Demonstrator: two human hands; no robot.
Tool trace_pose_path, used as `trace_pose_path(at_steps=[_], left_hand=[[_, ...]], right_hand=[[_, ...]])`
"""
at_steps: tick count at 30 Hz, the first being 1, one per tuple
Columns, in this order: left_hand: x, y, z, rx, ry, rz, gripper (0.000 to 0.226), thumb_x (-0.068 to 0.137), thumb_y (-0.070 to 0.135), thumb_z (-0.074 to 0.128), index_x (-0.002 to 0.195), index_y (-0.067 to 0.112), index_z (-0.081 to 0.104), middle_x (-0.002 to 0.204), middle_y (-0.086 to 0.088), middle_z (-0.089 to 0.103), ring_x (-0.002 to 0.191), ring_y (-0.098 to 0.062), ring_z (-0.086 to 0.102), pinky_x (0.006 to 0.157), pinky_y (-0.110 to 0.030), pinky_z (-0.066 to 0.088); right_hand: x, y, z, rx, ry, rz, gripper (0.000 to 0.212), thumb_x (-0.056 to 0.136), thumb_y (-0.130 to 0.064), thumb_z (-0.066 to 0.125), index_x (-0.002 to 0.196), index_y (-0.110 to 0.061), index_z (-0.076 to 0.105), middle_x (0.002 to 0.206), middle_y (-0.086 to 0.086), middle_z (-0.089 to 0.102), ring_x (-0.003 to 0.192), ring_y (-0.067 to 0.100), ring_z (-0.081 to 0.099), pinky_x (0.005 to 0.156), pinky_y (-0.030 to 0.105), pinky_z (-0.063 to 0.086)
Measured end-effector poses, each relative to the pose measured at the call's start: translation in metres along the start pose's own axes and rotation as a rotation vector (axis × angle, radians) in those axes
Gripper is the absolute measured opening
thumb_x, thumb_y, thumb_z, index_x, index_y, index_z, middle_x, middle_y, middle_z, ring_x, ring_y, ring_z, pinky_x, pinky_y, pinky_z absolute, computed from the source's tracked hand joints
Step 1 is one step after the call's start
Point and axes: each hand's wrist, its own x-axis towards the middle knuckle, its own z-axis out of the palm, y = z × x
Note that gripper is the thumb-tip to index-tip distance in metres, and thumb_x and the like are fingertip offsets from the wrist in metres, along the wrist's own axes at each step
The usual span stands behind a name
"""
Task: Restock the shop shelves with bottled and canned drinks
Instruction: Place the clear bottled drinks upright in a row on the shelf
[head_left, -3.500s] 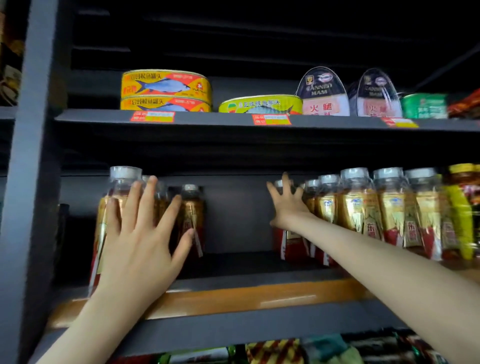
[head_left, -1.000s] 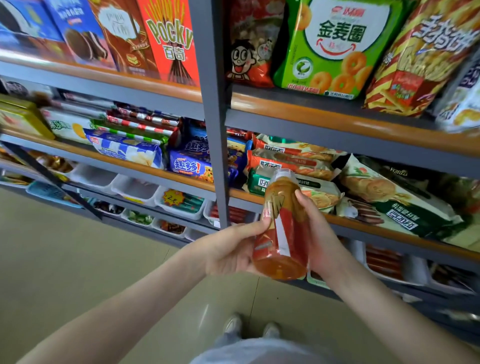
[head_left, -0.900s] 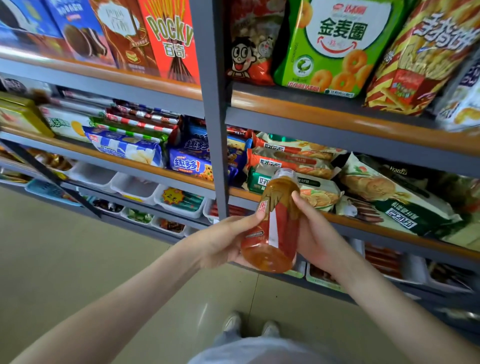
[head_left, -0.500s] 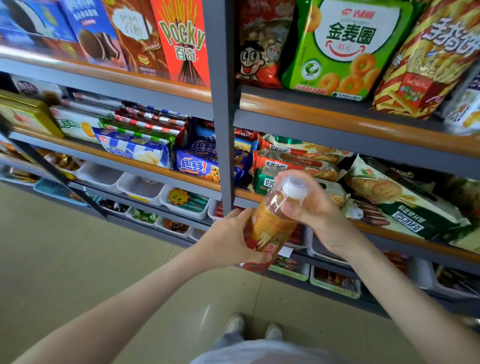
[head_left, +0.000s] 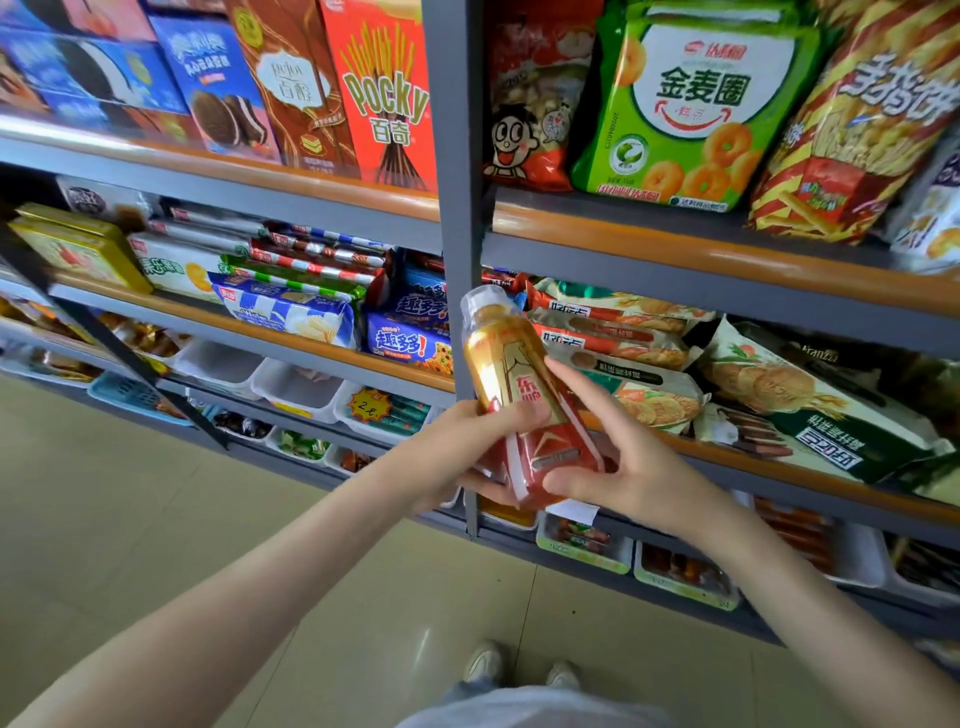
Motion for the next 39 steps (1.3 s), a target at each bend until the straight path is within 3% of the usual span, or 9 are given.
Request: trace_pose_path(at_steps=[5,16,18,22,25,27,31,34,39], left_hand=[[-0.005,0.025,0.008,-0.134,-0.018,-0.099,0.069,0.064,0.063,0.058,0.115,0.016,0.059,0.092,-0.011,0.074,0.076,-0.022,0.072,0.058,-0.03,0.058],[-0.016,0.054,0.018,0.198,-0.042,0.028,0.058,0.069,0.055,0.063,0.109,0.014,0.06,0.086,-0.003,0.075,0.077,-0.018,0.072,0.07,-0.034,0.06],[-0.026,0.061,0.021,0.424,-0.024,0.134,0.04,0.077,0.048,0.069,0.106,0.021,0.06,0.087,0.001,0.075,0.078,-0.014,0.072,0.069,-0.032,0.06],[-0.049,0.097,0.026,0.827,0.128,0.451,0.054,0.061,0.063,0.071,0.104,0.032,0.059,0.092,0.014,0.072,0.082,0.0,0.068,0.079,-0.031,0.057],[-0.059,0.137,0.025,0.998,0.242,0.688,0.074,0.049,0.072,0.064,0.111,0.032,0.056,0.092,0.016,0.07,0.083,0.001,0.065,0.08,-0.033,0.054],[-0.064,0.17,0.022,1.018,0.227,0.82,0.074,0.054,0.07,0.067,0.116,0.031,0.055,0.096,0.014,0.071,0.089,-0.002,0.066,0.083,-0.035,0.054],[-0.067,0.232,0.013,0.804,0.16,1.136,0.063,0.076,0.062,0.064,0.128,0.03,0.052,0.12,0.007,0.066,0.113,-0.009,0.061,0.099,-0.036,0.048],[-0.059,0.266,0.006,0.83,0.488,1.461,0.045,0.09,0.046,0.05,0.13,0.026,0.051,0.126,0.005,0.058,0.113,-0.007,0.056,0.098,-0.024,0.045],[-0.034,0.311,0.005,1.006,0.926,1.657,0.045,0.092,0.011,0.058,0.137,0.012,0.049,0.135,-0.013,0.047,0.125,-0.021,0.042,0.103,-0.01,0.025]], right_hand=[[-0.003,-0.018,-0.011,-0.129,0.044,-0.03,0.084,0.069,-0.046,0.075,0.135,-0.065,0.025,0.147,-0.02,0.033,0.126,-0.009,0.041,0.093,0.014,0.046],[-0.002,-0.081,-0.054,-0.208,0.149,0.033,0.079,0.066,-0.072,0.052,0.139,-0.057,0.026,0.142,-0.02,0.042,0.109,-0.007,0.056,0.091,0.037,0.055],[-0.001,-0.094,-0.059,-0.228,0.159,0.053,0.085,0.064,-0.071,0.056,0.139,-0.062,0.017,0.131,-0.026,0.046,0.1,-0.002,0.063,0.078,0.033,0.059],[-0.003,-0.117,-0.059,-0.244,0.201,-0.211,0.102,0.068,-0.058,0.067,0.136,-0.065,-0.008,0.127,-0.054,0.026,0.115,-0.025,0.042,0.096,0.011,0.042],[-0.005,-0.149,-0.067,-0.331,0.346,-0.471,0.108,0.073,-0.043,0.076,0.141,-0.059,-0.006,0.157,-0.01,0.023,0.131,0.001,0.045,0.101,0.03,0.049],[-0.004,-0.175,-0.079,-0.367,0.436,-0.61,0.109,0.072,-0.034,0.079,0.143,-0.054,-0.001,0.151,-0.002,0.037,0.125,0.01,0.054,0.096,0.04,0.052],[-0.002,-0.23,-0.112,-0.419,0.622,-0.766,0.106,0.067,-0.04,0.08,0.144,-0.045,0.007,0.132,-0.031,0.048,0.115,-0.004,0.058,0.095,0.025,0.051],[0.001,-0.266,-0.143,-0.427,0.753,-0.9,0.091,0.068,-0.035,0.085,0.137,-0.029,0.026,0.111,-0.038,0.055,0.109,-0.013,0.055,0.092,0.008,0.043],[0.018,-0.309,-0.19,-0.479,0.848,-1.024,0.081,0.066,-0.04,0.078,0.131,-0.037,0.029,0.121,-0.021,0.051,0.117,-0.003,0.053,0.098,0.016,0.043]])
